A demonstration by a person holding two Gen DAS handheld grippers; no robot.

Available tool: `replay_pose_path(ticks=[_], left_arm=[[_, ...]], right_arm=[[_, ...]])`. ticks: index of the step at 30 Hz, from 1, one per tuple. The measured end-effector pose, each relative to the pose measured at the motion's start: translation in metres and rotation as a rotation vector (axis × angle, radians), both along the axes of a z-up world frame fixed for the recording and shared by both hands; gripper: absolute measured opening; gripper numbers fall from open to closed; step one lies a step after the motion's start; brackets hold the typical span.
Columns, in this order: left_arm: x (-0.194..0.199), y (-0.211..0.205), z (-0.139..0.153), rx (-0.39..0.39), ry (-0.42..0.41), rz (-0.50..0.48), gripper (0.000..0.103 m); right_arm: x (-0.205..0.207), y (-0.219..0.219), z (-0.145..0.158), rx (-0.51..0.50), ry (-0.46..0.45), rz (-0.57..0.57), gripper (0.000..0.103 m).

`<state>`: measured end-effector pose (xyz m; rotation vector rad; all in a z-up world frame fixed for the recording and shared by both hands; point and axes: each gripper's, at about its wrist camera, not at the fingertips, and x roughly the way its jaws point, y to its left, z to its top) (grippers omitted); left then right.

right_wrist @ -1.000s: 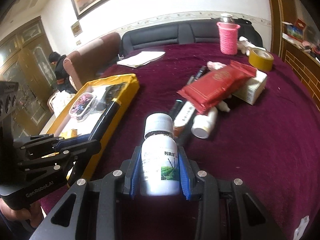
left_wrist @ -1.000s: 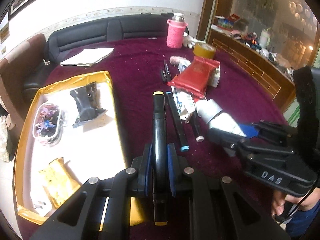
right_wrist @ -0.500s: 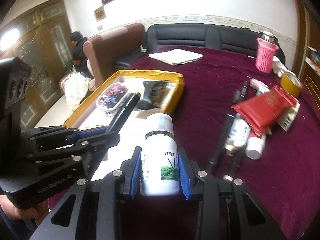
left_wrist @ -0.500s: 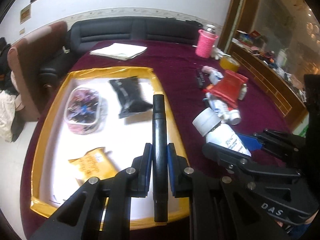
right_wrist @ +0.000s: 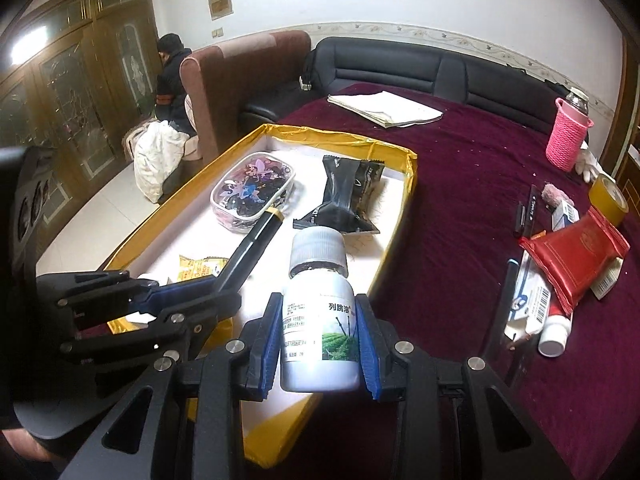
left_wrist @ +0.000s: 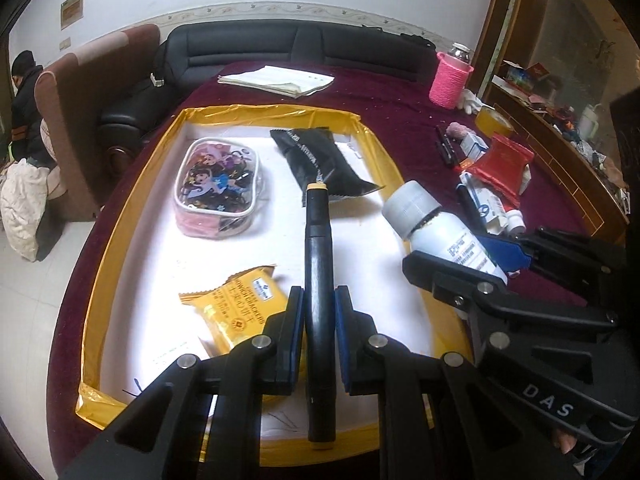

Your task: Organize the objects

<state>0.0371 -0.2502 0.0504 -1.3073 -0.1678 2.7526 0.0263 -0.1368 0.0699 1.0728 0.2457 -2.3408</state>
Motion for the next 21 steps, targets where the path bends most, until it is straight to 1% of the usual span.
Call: replay_pose_path(ticks=[11, 15, 20, 21], left_arm=[[0.0, -0.013, -0.007, 0.002, -0.011, 0.027, 0.015], [0.001, -0.017, -0.008, 0.017, -0.007, 0.027, 0.015], [0.001, -0.022, -0.008, 0.038, -0.006, 0.024, 0.015], [0.0, -0.022, -0.008, 0.04, -0.006, 0.023, 0.015]], right_arm=[[-0.013, -0.022, -0.012, 0.052, -0.005, 0.022, 0.038], [-0.022, -0.03, -0.021, 0.077, -0.017, 0.031, 0.038], [-0.031, -0.034, -0.032, 0.081, -0.04, 0.029, 0.038], [-0.03, -0.035, -0.032, 0.09, -0.028, 0.028, 0.038]])
